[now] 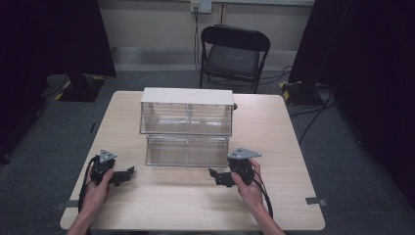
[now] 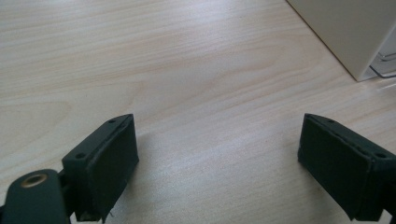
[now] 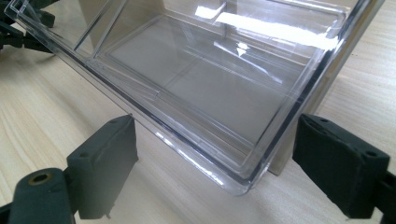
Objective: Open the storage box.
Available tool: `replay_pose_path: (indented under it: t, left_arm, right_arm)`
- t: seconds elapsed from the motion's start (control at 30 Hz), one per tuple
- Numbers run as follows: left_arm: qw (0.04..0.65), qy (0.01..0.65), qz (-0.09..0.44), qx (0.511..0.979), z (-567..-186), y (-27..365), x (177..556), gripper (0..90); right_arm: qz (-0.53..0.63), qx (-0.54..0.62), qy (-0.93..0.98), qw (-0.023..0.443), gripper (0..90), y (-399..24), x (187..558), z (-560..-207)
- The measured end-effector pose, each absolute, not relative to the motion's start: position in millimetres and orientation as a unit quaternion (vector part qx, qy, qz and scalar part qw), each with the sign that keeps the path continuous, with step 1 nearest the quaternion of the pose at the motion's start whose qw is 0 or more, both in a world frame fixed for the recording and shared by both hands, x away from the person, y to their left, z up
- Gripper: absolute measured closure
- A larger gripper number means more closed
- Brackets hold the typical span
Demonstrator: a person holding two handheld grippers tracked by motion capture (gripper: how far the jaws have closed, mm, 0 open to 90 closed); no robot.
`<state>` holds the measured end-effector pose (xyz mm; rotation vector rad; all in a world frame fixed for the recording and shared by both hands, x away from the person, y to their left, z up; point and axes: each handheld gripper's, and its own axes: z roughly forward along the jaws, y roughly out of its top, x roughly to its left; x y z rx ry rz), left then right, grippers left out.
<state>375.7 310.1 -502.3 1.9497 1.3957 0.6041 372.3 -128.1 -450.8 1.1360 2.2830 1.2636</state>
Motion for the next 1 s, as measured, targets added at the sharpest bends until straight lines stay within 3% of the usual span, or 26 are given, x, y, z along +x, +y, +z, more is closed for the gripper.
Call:
replay_pose_path:
  t: [1.0]
  left_arm:
    - [0.328,0.533,0.231,0.745,-502.3,310.2,375.7,11.6]
  right_arm:
    - [0.453,0.388,0.789,0.146,13.1,-131.1,369.9,-444.4]
